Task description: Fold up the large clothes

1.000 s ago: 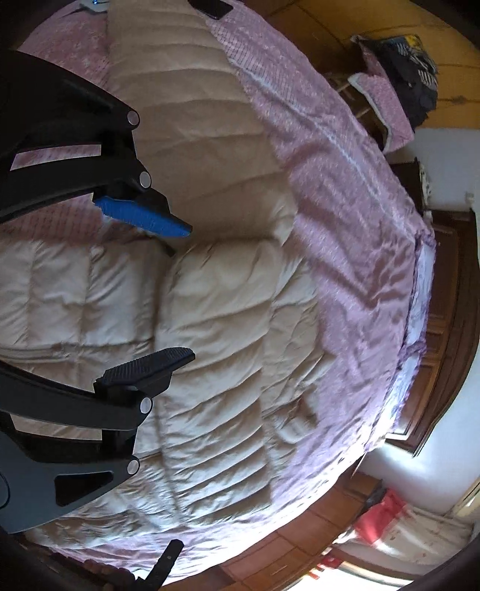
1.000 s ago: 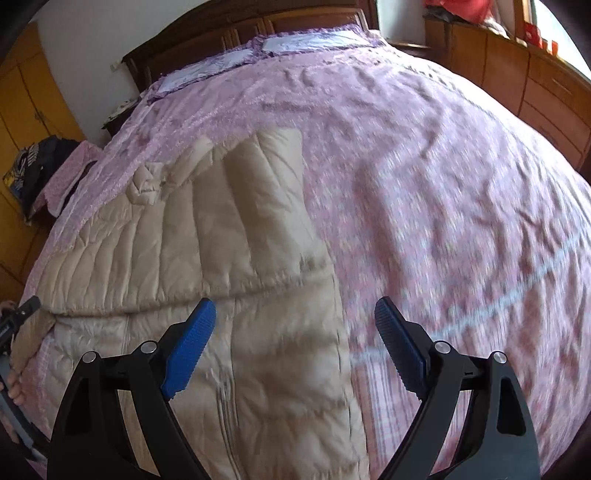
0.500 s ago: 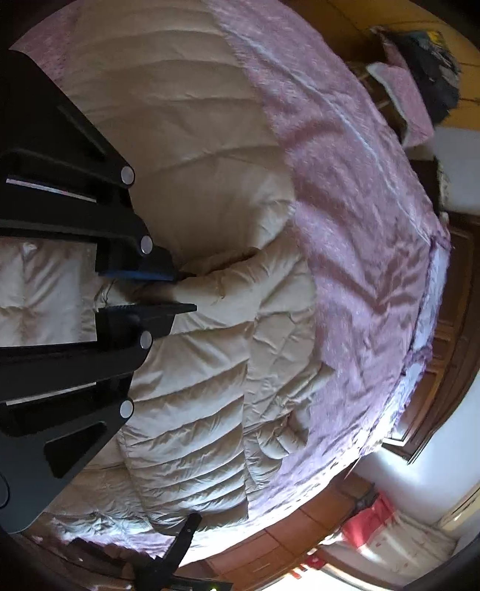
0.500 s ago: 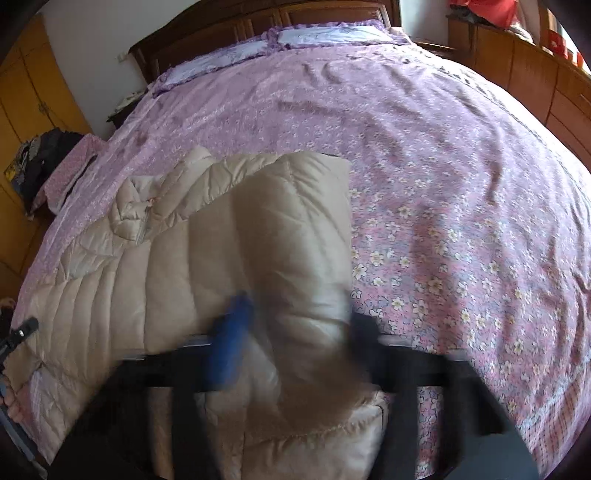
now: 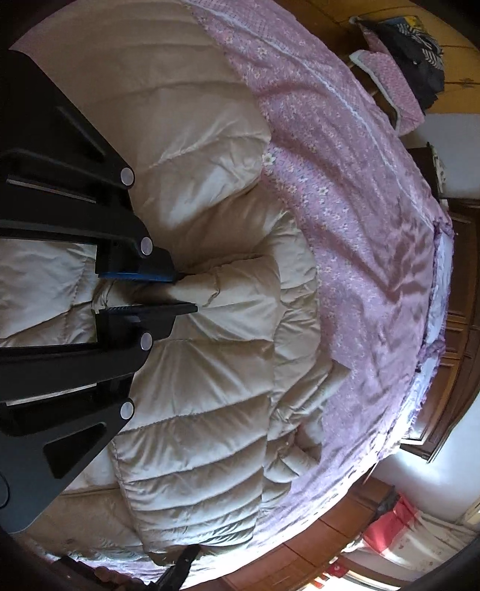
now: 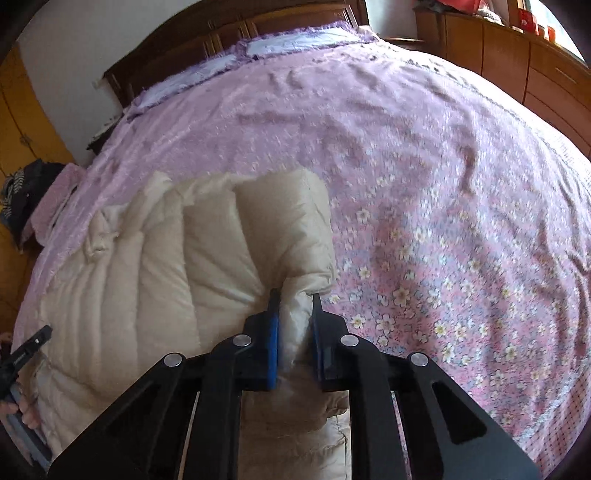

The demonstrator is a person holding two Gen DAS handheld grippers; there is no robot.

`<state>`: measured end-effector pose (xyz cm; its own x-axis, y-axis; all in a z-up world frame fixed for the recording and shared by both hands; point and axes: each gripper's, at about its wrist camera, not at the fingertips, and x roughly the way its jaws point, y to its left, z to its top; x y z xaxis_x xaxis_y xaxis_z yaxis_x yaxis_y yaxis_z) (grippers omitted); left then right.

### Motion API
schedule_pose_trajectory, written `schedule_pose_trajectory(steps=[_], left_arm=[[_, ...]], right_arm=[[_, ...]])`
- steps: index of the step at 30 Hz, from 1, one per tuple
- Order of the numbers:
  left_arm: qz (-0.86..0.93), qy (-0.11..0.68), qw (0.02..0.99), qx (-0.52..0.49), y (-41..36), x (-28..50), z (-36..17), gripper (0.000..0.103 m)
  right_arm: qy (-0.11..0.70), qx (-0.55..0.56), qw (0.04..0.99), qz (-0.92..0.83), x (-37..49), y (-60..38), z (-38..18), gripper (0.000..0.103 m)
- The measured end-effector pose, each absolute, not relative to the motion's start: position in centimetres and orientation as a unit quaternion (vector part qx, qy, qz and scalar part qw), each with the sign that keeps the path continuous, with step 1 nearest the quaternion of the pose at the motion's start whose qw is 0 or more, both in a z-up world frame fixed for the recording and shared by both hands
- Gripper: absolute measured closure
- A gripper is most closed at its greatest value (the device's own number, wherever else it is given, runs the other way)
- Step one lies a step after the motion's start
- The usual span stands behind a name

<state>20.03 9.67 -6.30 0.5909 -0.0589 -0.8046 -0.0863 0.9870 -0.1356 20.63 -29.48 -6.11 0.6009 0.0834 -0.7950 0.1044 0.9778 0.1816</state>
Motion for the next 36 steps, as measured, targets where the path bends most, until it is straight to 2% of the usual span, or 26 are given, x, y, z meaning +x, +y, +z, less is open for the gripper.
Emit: schedule_pose_trajectory(steps=[6,9,10,14,18,21,26,28,36], left_arm=[[0.015,0.453,0.888,-0.076,9.6,20.1,-6.4,0.083],[0.035,0.45,0.891,-0.059,9.7,19.5,-5.8,0.068],[0.039,0.448,0.891,-0.057,9.8,19.2,-5.6,0.063],[0.05,0.448,0.891,-0.063,10.6,17.4,-4.5,0.05],[0.064,0.445,0.89,-0.071,11.6,15.2,-3.4,0.049],[0.087,0.452,0.883,-0.086,12.7,13.2,-2.9,0.043],[0.101,0.445,0.884,-0.104,14.3,9.3,-2.4,0.02],[0.107,0.443,0.883,-0.11,14.7,7.8,-2.3,0.016],[0.146,0.442,0.876,-0.128,17.3,2.8,-3.2,0.014]], right_arm=[[0.448,0.093,0.889,-0.012,20.7,-29.0,-6.1,0.085],[0.436,0.083,0.896,-0.025,19.8,-29.1,-5.2,0.049],[0.428,0.084,0.899,-0.023,19.4,-29.2,-4.8,0.042],[0.422,0.087,0.902,-0.017,17.9,-29.3,-3.8,0.04],[0.42,0.091,0.903,-0.02,16.0,-28.9,-2.8,0.037],[0.418,0.094,0.903,-0.027,14.0,-28.3,-2.0,0.027],[0.418,0.09,0.904,-0.019,10.7,-26.5,-1.3,0.014],[0.411,0.089,0.907,-0.017,9.3,-25.8,-1.2,0.006],[0.414,0.075,0.907,0.004,5.4,-22.8,-1.7,0.006]])
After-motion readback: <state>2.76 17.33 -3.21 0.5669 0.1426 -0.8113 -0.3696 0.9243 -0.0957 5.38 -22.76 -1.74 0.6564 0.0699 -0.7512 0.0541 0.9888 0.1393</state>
